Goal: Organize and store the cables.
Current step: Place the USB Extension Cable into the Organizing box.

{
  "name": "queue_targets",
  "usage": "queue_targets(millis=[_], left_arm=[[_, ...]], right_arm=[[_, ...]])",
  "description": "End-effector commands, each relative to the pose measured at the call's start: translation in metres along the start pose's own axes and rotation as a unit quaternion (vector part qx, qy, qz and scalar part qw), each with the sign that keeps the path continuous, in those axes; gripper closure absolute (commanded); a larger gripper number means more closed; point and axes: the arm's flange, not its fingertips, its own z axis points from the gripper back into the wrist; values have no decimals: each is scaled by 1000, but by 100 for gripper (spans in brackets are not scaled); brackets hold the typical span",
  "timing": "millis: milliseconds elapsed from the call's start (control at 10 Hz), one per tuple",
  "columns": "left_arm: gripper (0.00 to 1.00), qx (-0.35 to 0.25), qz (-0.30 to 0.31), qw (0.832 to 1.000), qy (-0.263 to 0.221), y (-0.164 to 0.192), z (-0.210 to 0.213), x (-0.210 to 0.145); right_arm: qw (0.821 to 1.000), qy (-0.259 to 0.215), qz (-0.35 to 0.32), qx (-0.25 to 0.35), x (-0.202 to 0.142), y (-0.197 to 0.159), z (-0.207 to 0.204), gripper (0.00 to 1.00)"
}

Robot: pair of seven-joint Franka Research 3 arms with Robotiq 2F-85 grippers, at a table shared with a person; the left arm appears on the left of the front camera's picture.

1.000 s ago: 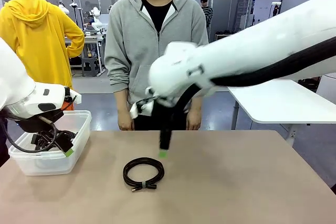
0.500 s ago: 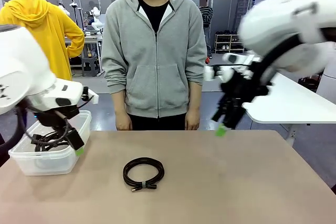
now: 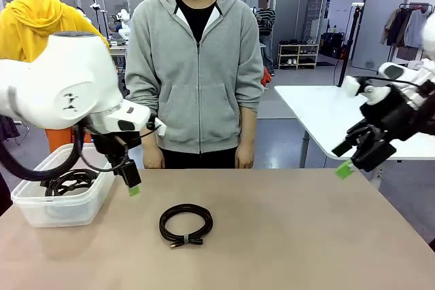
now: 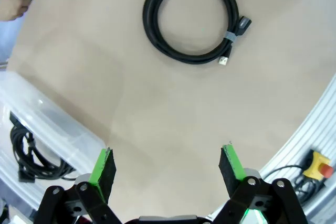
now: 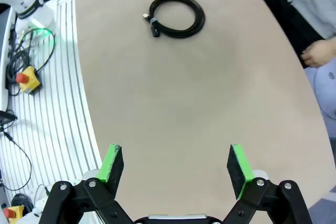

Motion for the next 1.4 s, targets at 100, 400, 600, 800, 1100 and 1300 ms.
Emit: queue_targets(millis=[100,400,600,800,1100,1300], left_arm=[[0,-2,-73,997,38,4,-9,30],[0,-11,-145,987,67,-12,-32,67],[0,-24,-164,983,81,-23,-45,77],[0,-22,-147,987,64,-29,-48,71],[0,-22,-147,987,64,-29,-48,71],[0,-20,-225,971,72,-44,-65,77]], right_arm=[[994,-51,-51,-80,-11,15,12,0],[983,-100,-83,-128,-50,38,44,0],[981,-105,-90,-136,-54,40,39,0],[985,-93,-75,-121,-44,26,55,0],[985,-93,-75,-121,-44,26,55,0],[985,-93,-75,-121,-44,26,55,0]])
